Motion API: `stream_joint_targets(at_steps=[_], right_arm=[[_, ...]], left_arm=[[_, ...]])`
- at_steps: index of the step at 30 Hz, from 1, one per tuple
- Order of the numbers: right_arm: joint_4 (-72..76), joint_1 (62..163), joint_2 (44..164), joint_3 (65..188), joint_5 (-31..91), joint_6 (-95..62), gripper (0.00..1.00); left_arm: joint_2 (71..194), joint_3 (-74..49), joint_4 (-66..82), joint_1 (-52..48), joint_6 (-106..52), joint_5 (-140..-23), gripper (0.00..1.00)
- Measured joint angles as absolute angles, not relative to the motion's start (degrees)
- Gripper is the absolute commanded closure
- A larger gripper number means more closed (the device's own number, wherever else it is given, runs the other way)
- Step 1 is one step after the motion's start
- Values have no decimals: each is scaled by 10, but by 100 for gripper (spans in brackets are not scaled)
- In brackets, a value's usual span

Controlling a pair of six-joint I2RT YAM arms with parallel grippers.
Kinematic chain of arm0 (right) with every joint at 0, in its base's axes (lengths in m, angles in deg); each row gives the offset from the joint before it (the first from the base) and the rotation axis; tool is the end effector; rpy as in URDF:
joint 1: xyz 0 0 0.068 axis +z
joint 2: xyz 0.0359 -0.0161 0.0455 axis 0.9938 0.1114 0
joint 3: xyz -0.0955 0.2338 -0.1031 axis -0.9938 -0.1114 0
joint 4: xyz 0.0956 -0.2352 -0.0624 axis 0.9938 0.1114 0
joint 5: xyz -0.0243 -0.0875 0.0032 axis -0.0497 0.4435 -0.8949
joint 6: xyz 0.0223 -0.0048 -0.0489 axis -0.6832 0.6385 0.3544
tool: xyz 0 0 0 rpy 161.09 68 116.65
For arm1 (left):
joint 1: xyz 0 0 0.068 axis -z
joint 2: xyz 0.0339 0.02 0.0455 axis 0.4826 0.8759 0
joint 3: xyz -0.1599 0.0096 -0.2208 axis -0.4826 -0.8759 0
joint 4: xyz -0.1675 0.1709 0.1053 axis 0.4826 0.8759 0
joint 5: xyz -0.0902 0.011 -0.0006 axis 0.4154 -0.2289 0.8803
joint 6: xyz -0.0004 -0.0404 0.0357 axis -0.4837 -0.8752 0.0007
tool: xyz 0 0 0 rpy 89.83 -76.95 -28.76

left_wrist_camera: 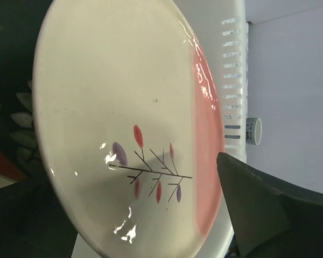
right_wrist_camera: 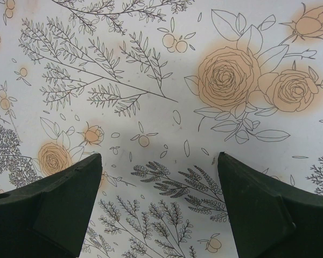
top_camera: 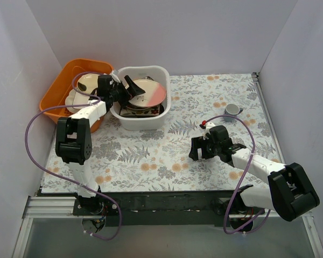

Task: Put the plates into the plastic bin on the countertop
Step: Place the plate in the plastic bin.

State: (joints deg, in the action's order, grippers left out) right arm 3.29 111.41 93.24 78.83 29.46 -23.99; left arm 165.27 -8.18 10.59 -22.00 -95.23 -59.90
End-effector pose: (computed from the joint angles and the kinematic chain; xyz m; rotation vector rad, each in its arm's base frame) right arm 0.2014 0.1117 0.1644 -0.3453 2.3694 0.5208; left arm 0.4268 -0.0691 0.2293 -1.1394 2.1282 -1.3682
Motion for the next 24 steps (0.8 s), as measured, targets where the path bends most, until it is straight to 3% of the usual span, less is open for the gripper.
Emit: stream_joint_targets(at_steps=[24], right_arm=[[33, 1114, 932, 788, 267, -242, 5]], left_arm=[[1602, -31, 346, -215, -867, -670, 2]])
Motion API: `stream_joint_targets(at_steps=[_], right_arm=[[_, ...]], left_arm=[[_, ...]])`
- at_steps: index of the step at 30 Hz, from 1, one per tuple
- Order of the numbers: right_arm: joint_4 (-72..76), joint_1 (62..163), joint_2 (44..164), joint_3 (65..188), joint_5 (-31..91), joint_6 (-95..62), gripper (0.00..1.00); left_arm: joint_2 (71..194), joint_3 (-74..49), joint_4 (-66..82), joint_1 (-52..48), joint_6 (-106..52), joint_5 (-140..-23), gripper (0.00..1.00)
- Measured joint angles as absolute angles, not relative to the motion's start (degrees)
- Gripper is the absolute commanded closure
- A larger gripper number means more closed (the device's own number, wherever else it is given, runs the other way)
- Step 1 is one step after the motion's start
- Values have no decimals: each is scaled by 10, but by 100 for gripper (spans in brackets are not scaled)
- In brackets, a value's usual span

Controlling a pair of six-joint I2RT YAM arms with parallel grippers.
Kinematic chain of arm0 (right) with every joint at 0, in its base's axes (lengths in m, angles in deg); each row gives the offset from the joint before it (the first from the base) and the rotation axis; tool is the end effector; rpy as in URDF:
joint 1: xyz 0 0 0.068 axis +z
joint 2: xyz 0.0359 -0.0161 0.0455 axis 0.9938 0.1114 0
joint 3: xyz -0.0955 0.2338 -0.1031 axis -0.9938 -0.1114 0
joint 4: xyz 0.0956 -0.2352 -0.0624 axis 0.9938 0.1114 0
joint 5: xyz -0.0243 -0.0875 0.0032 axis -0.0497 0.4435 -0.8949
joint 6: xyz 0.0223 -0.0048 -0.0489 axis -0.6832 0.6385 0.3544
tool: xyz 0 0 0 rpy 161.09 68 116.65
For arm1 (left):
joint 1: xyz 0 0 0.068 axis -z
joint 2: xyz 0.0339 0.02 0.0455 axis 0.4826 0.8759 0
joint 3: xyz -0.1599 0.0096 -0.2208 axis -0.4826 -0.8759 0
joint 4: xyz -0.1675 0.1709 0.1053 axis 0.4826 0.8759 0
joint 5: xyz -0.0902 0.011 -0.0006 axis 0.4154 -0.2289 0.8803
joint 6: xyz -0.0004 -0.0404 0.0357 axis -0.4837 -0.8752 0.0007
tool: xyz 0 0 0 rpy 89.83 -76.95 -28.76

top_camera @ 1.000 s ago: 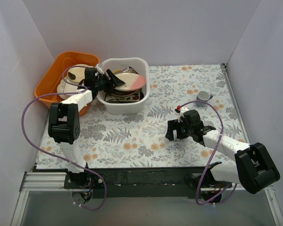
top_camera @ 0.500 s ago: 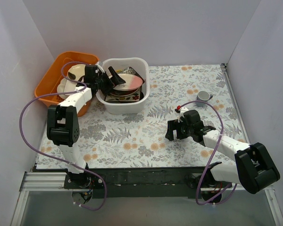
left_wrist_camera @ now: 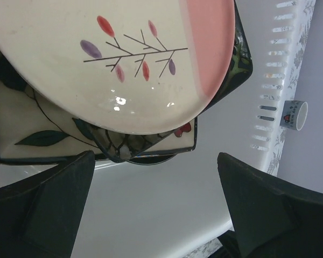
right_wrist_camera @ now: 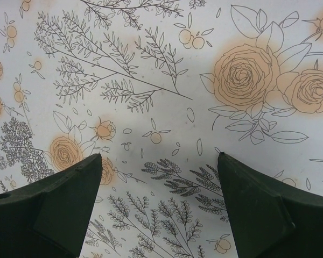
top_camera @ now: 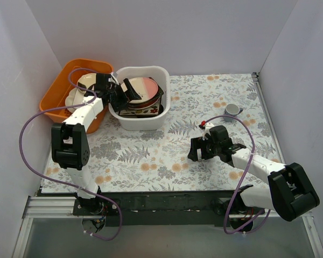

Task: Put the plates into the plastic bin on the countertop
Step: Place the plate in the plastic bin.

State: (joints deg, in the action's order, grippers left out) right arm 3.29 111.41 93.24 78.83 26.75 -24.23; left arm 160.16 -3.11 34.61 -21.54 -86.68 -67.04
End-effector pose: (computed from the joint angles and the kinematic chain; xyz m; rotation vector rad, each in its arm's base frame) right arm 0.2005 0.1131 0.1646 -0.3651 2.3732 0.5772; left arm 0.3998 -0.0652 0.2584 -1.1957 2.3066 -1.0654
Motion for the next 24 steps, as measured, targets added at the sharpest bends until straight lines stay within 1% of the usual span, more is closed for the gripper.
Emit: stream_joint_targets(at_steps=[7, 14, 24], right_arm=[[33, 1114, 932, 788, 264, -244, 5], [33, 1114, 919, 788, 261, -249, 4], [33, 1114, 907, 788, 261, -257, 4]], left_arm=[[1578, -58, 354, -215, -854, -675, 2], [1499, -85, 360, -220, -846, -697, 2], [1439, -132, 297, -223, -847, -671, 2]])
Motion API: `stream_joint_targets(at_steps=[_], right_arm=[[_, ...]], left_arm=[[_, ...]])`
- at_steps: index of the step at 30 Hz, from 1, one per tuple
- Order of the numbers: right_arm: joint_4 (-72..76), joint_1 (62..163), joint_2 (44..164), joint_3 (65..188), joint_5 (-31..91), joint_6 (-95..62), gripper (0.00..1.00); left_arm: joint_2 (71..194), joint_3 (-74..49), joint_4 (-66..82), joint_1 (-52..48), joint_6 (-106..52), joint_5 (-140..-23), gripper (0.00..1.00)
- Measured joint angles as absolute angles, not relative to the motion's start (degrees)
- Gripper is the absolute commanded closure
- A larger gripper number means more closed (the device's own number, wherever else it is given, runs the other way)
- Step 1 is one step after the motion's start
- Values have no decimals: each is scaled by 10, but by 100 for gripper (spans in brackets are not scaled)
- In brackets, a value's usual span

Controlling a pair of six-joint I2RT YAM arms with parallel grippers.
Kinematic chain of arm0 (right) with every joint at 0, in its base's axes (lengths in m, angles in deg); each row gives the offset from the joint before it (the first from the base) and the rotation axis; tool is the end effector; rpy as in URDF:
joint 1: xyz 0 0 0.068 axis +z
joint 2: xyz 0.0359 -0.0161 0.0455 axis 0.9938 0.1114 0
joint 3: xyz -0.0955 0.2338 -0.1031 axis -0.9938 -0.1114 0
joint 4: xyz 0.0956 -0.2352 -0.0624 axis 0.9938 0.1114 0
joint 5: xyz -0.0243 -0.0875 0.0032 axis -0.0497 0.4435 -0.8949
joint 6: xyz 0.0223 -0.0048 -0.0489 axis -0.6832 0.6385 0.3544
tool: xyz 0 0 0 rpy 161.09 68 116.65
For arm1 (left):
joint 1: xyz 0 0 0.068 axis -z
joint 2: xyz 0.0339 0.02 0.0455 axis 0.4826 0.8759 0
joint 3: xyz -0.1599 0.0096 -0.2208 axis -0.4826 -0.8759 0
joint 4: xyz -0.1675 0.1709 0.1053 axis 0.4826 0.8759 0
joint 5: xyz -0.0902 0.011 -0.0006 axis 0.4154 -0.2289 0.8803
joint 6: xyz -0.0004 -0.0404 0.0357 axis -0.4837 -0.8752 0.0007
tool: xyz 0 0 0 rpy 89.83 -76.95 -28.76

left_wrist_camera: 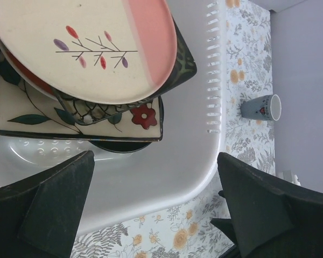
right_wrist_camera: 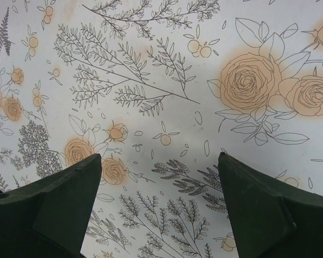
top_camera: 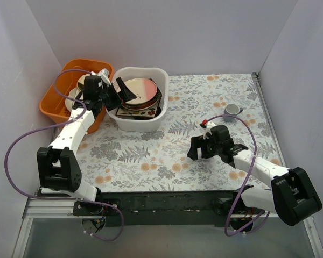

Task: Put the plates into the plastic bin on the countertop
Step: Place the plate in the plastic bin, then reset both arms

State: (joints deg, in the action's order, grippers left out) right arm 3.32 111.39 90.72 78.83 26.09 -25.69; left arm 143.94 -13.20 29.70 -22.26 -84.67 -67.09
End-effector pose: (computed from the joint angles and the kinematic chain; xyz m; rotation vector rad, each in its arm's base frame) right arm 0.1981 0.1122 0.1738 -0.3407 2.3373 0.6138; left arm 0.3425 -0.0534 0.3077 -1.0240 2.1538 -1.1350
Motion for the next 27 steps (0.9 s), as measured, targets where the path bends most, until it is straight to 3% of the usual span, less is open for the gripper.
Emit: stream_joint_targets(at_steps=[9, 27], right_arm=[[41, 1114, 891, 788, 261, -257, 4], [67, 1114, 855, 788, 274, -256, 4]], left_arm=[[1346, -172, 275, -217, -845, -696, 2], [1294, -294, 280, -64, -826, -925, 2]])
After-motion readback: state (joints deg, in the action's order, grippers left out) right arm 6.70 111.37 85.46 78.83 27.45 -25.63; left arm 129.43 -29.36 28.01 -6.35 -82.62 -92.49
